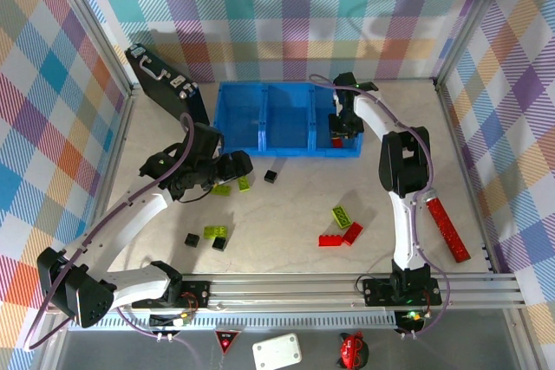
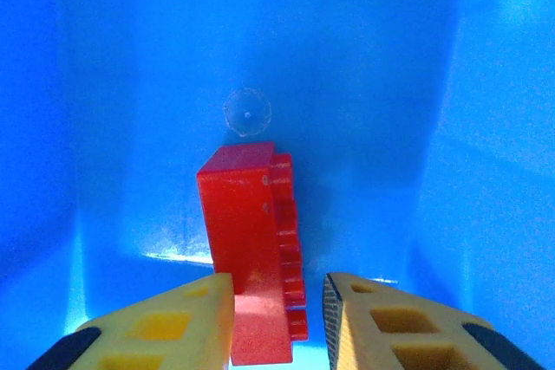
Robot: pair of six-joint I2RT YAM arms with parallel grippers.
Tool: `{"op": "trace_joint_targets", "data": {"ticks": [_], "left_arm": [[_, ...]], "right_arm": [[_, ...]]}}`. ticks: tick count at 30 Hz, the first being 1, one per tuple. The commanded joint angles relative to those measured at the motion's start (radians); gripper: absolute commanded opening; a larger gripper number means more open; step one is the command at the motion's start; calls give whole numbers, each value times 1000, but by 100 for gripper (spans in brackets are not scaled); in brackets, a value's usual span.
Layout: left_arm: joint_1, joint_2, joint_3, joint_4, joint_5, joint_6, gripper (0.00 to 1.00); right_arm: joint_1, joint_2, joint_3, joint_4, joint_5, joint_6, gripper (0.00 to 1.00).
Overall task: Sort the legos into containers by color
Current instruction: Place the lego in the container, then pick up the lego from the middle-left of the table.
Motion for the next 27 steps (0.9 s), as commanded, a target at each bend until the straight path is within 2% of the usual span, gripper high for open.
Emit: {"op": "trace_joint_targets", "data": {"ticks": [1, 12, 27], "left_arm": [[9, 3, -15, -24, -27, 30, 82], [9, 101, 22, -61, -91, 133, 80], [25, 292, 100, -94, -200, 195, 76]], "right_arm": [[-2, -85, 18, -32, -37, 7, 34], [0, -264, -90, 1, -177, 49, 36], [0, -618, -486, 125, -295, 120, 37]]}}
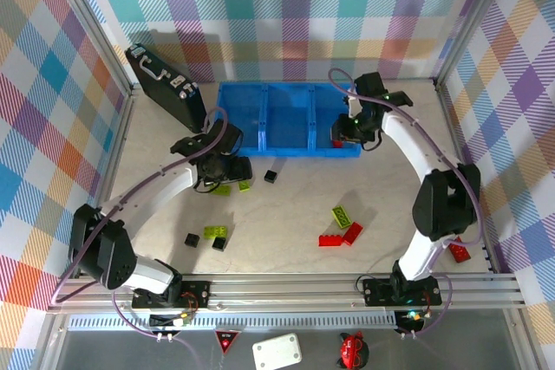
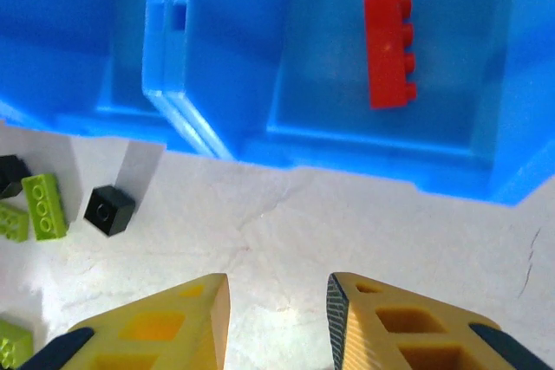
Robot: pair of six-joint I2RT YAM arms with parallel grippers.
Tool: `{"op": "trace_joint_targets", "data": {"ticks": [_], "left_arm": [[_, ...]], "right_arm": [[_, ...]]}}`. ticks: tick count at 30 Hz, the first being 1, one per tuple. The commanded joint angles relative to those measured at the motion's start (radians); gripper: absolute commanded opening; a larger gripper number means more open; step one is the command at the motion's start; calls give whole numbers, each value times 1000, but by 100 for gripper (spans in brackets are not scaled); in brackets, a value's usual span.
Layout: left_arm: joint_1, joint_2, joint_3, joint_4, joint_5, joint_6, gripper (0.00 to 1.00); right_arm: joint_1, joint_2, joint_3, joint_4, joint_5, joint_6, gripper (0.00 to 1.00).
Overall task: Sort the legos into containers by color
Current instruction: Pick up the lego from the middle-left of the table.
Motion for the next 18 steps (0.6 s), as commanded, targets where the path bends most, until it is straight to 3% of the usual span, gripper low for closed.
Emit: {"op": "trace_joint_targets", "data": {"ticks": [1, 9, 18], "left_arm": [[27, 34, 37, -35, -41, 26, 75], [109, 145, 55, 18, -5, -34, 69], [150, 279, 59, 153, 35, -140, 64]], "right_arm": [[0, -86, -76, 41, -54, 34, 37], [0, -235, -261, 73, -56, 57, 37], [0, -324, -348, 67, -30, 61, 37]]}}
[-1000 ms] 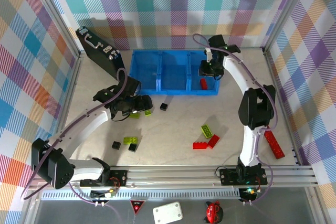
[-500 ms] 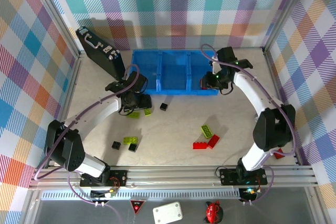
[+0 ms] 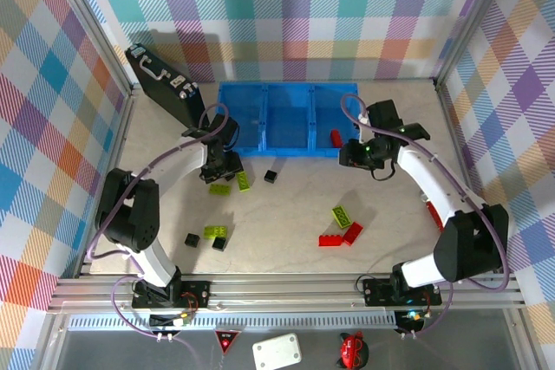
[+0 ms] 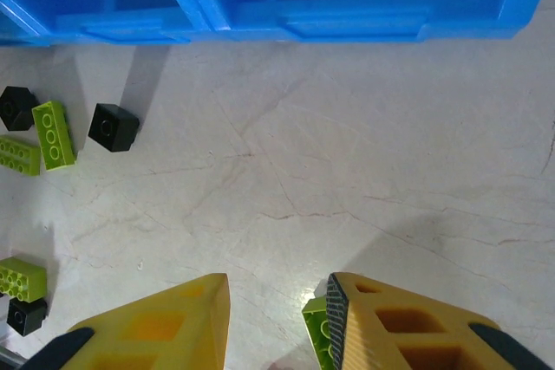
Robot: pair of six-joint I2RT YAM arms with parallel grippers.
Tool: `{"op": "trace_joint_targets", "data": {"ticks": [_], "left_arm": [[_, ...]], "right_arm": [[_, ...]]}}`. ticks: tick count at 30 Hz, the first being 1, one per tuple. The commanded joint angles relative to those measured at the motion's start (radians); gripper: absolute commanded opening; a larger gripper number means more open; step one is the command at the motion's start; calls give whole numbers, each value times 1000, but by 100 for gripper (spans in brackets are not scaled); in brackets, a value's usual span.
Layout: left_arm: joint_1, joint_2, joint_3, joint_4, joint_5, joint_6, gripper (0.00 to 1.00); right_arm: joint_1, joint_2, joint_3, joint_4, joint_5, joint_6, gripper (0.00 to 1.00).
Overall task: Sort the legos into containers by color
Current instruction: Pick up the lego from the middle-left of the table.
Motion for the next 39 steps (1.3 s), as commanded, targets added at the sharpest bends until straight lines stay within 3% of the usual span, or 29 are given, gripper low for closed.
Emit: {"op": "trace_joint_targets", "data": {"ticks": [1, 23, 39], "left_arm": [[15, 32, 27, 68, 19, -46, 64], [76, 179, 5, 174, 75, -64, 52], [81, 143, -18, 175, 89, -67, 38]], "right_arm": [[0, -37, -15, 0, 7, 13, 37], [0, -132, -62, -55, 38, 18, 38], [0, -168, -81, -47, 41, 24, 38]]}}
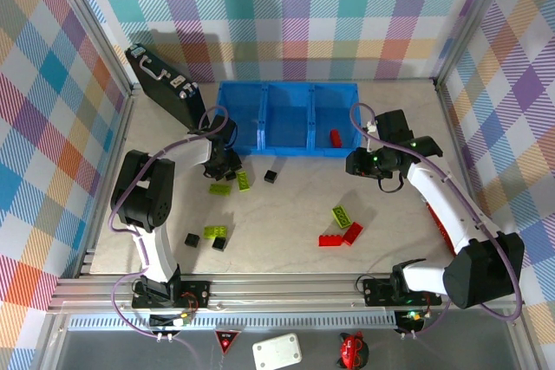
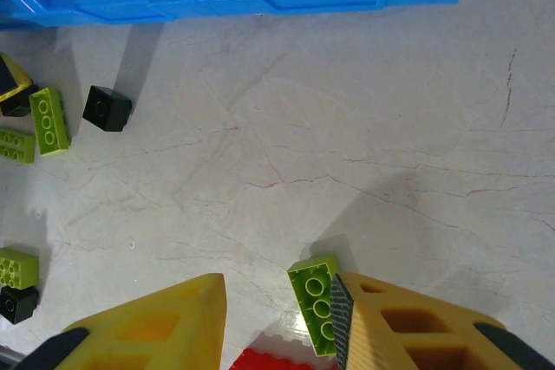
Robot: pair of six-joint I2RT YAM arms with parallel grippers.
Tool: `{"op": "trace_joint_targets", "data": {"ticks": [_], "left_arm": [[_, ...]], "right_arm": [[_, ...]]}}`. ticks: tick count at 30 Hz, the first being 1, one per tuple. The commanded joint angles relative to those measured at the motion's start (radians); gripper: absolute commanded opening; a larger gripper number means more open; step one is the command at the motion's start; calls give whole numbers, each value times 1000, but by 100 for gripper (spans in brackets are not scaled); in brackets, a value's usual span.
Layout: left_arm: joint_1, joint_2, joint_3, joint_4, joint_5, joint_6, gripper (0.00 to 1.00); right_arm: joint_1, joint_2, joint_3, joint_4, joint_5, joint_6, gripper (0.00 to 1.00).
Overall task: Sort the legos into containers by color
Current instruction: Pick up the lego from the middle-left of the table.
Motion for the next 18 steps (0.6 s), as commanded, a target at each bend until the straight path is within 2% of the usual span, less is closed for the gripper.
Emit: {"op": "trace_joint_targets", "data": {"ticks": [1, 11, 18], "left_arm": [[14, -33, -23, -8, 12, -6, 38], [13, -142, -16, -66, 25, 10, 37], [11, -202, 48, -146, -18, 59, 37]], "right_arm": [[0, -19, -3, -16, 1, 5, 38], [0, -20, -17, -1, -8, 9, 38], [0, -12, -11, 6, -18, 10, 38]]}}
